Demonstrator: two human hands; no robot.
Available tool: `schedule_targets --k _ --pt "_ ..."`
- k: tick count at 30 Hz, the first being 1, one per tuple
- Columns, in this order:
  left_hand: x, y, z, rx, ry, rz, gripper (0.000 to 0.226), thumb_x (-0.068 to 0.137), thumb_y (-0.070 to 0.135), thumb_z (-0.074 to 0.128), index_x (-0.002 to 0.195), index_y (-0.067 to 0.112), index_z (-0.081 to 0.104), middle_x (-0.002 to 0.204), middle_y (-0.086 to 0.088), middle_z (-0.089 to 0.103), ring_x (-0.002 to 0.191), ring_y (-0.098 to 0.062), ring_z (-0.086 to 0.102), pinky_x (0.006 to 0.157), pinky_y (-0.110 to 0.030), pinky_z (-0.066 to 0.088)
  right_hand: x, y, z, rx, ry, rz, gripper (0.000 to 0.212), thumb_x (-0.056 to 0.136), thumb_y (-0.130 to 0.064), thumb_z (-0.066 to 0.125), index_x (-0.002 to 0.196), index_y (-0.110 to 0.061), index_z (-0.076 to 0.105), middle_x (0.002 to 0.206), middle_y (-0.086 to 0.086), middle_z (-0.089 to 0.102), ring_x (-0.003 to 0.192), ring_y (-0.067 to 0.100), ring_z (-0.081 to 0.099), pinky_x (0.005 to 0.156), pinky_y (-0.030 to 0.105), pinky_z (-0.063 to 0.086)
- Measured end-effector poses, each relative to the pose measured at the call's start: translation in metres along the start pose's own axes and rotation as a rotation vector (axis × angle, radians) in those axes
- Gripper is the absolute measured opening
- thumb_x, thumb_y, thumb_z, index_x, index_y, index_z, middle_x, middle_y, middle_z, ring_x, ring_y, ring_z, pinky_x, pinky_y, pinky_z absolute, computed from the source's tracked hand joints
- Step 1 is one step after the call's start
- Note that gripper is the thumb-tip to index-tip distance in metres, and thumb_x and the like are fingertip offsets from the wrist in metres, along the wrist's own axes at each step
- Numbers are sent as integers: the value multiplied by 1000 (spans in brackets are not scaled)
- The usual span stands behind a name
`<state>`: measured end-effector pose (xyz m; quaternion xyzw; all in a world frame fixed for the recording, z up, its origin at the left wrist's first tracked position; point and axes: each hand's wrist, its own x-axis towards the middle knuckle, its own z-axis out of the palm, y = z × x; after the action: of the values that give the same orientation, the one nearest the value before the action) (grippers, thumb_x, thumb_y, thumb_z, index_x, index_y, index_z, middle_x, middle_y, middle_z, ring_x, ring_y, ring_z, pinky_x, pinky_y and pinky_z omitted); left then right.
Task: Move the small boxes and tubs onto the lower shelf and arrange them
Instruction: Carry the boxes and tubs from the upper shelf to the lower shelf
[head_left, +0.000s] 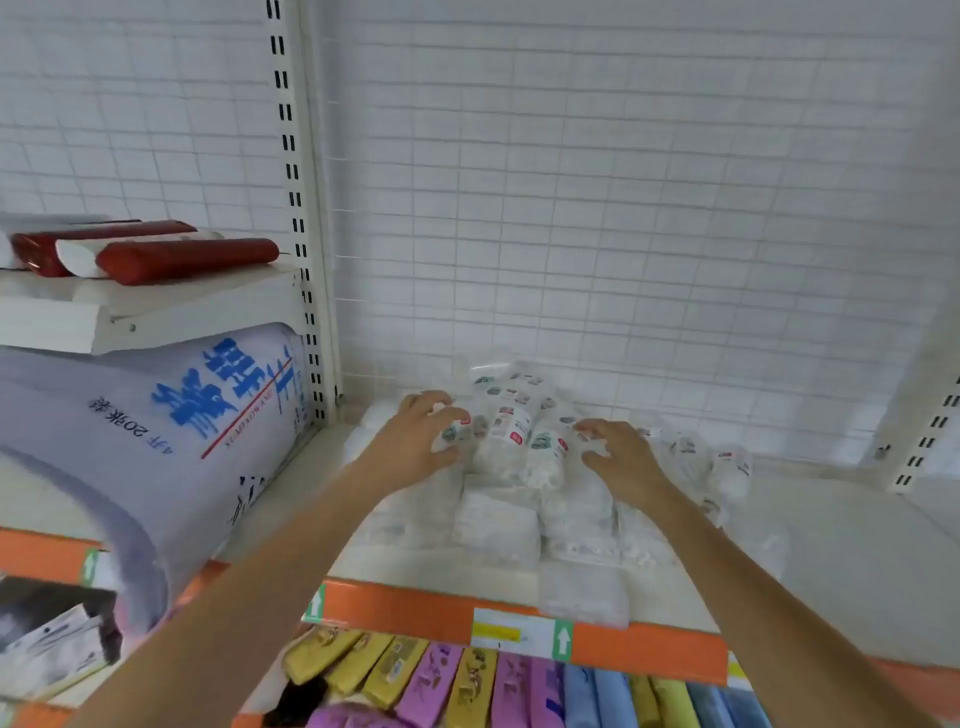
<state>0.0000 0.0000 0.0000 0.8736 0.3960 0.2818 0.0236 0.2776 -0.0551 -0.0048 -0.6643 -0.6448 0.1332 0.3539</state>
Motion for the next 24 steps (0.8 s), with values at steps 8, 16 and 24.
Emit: schedule_targets --k 8,16,24 --pt "31 -5 3 9 -157 -163 71 73 19 70 134 27 36 133 -4 37 124 -24 25 93 -30 33 32 1 8 -264 -35 109 55 79 -36 68 128 -26 45 130 9 37 126 28 24 98 27 18" --pt "42 -8 14 -97 -251 -322 81 73 23 72 139 22 25 135 -7 31 126 -28 21 101 -33 26 47 2 13 -193 -82 295 78 77 -48 67 133 -4 34 133 16 38 125 31 36 100 37 33" --pt "39 -17 2 -187 -71 -330 75 67 22 80 131 12 41 131 -7 40 125 -26 31 100 -30 26 43 7 -7 -66 -109 211 73 70 -12 73 134 -11 38 129 10 35 120 25 37 93 31 38"
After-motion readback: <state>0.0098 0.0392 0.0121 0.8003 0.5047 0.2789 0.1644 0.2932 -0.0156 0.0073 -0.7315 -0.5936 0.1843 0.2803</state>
